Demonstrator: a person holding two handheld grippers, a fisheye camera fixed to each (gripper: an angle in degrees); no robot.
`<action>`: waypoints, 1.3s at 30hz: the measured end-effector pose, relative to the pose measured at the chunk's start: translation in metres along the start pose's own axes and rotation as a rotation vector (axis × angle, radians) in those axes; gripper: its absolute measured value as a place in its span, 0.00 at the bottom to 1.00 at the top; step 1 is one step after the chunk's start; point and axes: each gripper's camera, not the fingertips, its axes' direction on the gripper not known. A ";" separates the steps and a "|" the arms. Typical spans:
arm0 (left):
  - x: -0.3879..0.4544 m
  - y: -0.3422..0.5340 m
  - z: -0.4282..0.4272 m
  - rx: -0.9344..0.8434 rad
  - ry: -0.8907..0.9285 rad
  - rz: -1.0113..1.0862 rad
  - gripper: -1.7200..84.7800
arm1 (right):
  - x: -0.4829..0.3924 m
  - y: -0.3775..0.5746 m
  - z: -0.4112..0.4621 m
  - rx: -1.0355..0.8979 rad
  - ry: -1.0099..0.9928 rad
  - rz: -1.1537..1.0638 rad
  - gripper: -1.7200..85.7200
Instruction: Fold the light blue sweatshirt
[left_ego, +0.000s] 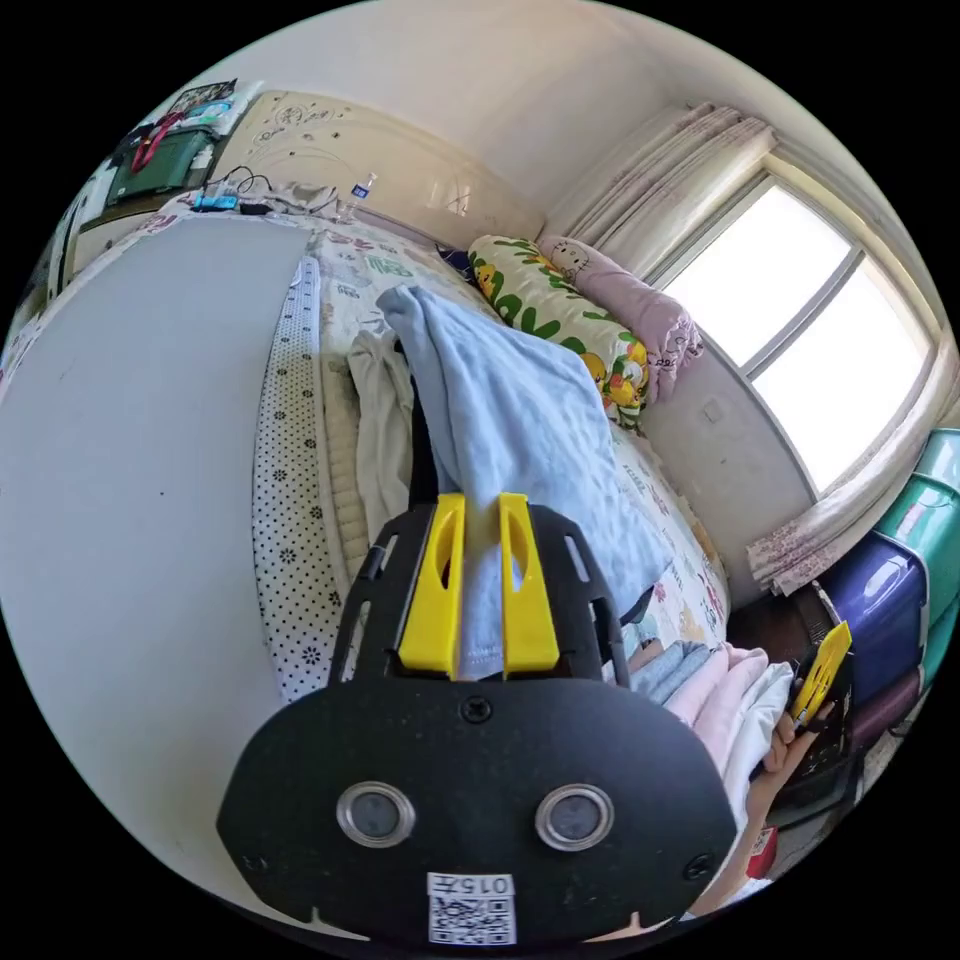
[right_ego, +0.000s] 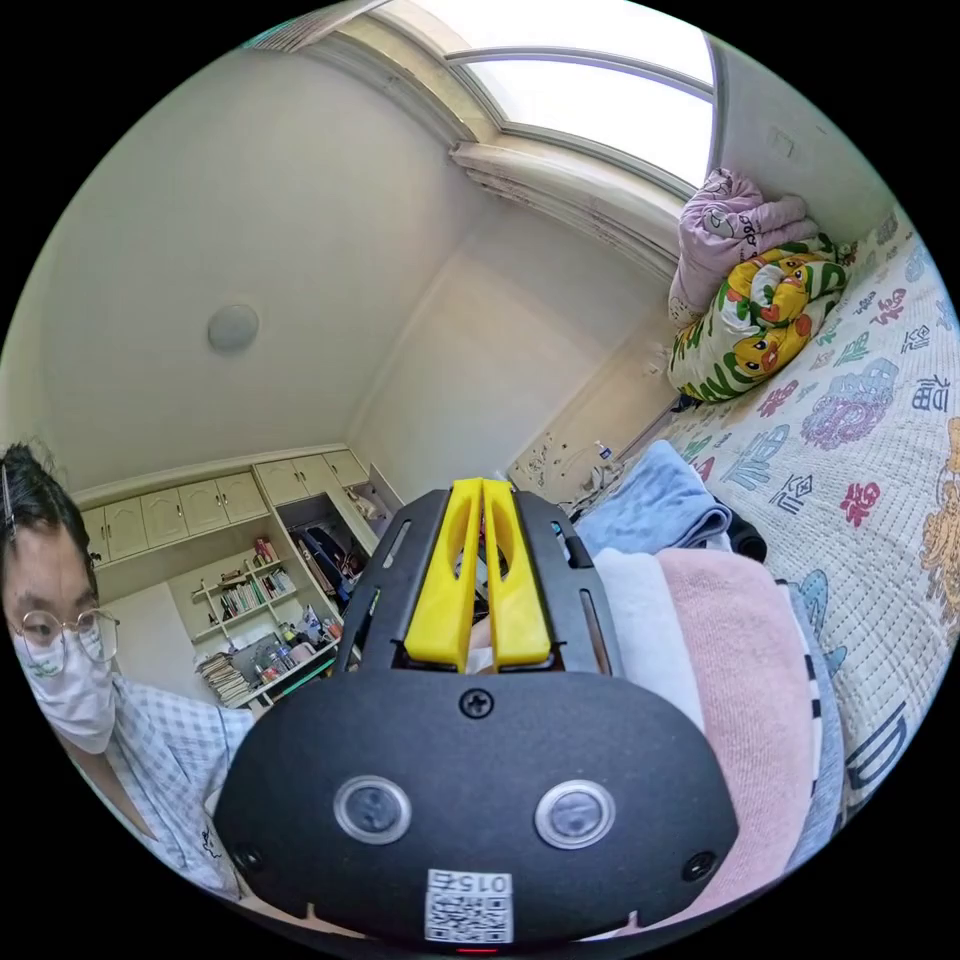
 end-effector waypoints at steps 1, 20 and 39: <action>0.003 -0.001 -0.005 0.003 0.008 -0.004 0.07 | 0.000 0.001 -0.002 0.001 0.000 -0.001 0.01; 0.092 0.033 -0.364 0.313 0.060 0.279 0.03 | -0.005 0.027 0.020 -0.075 0.146 0.100 0.01; 0.061 0.332 -0.566 0.025 0.129 0.398 0.03 | -0.373 0.187 0.186 -0.630 -0.030 -0.308 0.01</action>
